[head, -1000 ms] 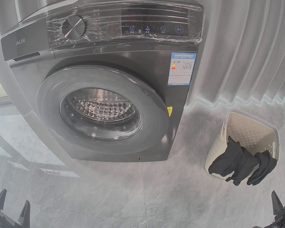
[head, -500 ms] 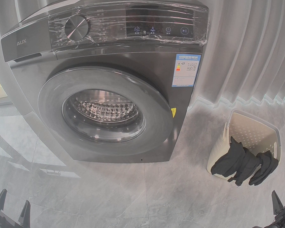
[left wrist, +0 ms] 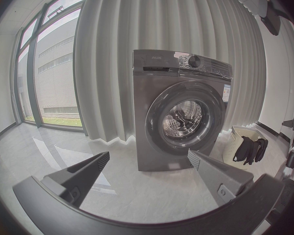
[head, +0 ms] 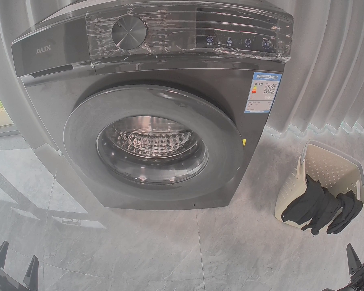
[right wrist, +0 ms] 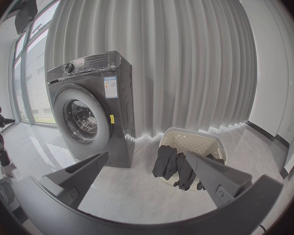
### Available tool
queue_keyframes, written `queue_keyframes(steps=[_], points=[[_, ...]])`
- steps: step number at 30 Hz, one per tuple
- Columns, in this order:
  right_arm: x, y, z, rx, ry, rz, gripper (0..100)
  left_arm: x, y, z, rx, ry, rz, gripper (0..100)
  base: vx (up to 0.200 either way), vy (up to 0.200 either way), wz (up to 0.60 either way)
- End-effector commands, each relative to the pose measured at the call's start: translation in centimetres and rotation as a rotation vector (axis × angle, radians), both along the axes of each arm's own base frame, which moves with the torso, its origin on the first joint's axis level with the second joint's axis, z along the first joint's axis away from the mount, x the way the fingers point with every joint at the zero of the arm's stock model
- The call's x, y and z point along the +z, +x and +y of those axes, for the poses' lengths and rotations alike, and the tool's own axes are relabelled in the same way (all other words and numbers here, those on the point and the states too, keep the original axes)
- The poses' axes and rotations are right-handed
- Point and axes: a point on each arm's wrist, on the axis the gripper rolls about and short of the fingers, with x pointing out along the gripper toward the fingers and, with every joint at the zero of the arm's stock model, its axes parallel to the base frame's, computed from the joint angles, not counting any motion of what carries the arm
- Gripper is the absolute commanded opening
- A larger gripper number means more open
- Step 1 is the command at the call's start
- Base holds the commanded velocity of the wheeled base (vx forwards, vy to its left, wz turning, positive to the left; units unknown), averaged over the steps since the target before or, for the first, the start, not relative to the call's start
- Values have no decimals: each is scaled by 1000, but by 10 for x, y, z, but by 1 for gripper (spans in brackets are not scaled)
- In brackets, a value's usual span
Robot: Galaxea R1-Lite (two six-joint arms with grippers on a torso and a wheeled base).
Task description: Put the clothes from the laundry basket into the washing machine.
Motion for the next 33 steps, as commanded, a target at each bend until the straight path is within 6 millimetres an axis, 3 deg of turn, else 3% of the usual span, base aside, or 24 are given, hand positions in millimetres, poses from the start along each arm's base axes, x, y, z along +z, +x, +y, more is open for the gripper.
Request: queue_keyframes(steps=[1,14,33], points=[[-4,0,0,1,-1,3,100,-5,0,0,1,-2,5,100,0,0,0],[-4,0,0,1,-1,3,100,-5,0,0,1,-2,5,100,0,185,0],[-4,0,0,-1,-1,4,100,-5,0,0,1,4,5,100,0,0,0]])
